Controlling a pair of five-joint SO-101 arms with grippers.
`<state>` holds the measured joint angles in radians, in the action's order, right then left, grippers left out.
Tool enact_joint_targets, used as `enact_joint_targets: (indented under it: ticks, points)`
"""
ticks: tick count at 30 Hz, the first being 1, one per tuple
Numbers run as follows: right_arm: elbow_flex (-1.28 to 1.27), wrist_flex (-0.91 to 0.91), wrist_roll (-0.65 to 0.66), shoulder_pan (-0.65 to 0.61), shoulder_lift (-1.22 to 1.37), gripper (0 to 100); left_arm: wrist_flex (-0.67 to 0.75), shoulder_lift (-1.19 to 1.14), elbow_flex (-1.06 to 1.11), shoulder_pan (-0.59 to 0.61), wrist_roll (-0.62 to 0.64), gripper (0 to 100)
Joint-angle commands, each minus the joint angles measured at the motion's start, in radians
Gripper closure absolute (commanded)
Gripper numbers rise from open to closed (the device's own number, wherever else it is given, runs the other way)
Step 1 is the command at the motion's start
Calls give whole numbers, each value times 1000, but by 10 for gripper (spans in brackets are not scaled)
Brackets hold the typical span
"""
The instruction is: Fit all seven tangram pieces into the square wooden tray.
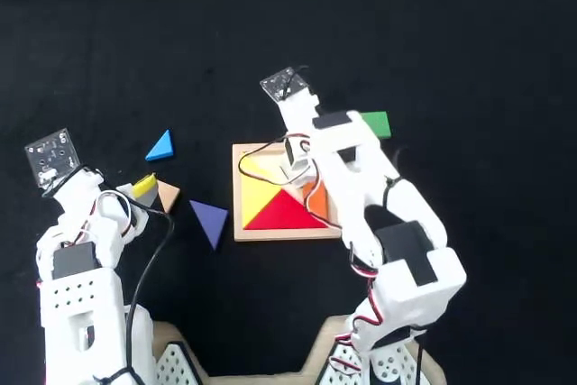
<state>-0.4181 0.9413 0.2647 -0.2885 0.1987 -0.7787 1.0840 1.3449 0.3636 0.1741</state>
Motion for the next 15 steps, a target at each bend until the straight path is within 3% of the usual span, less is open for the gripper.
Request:
enact_joint_targets:
  ticks: [1,15]
  points:
    - [36,43,9,-9,-4,907,21,11,-7,-8,9,668]
    - [-62,60,64,-14,-130,907,21,11,-7,-8,9,668]
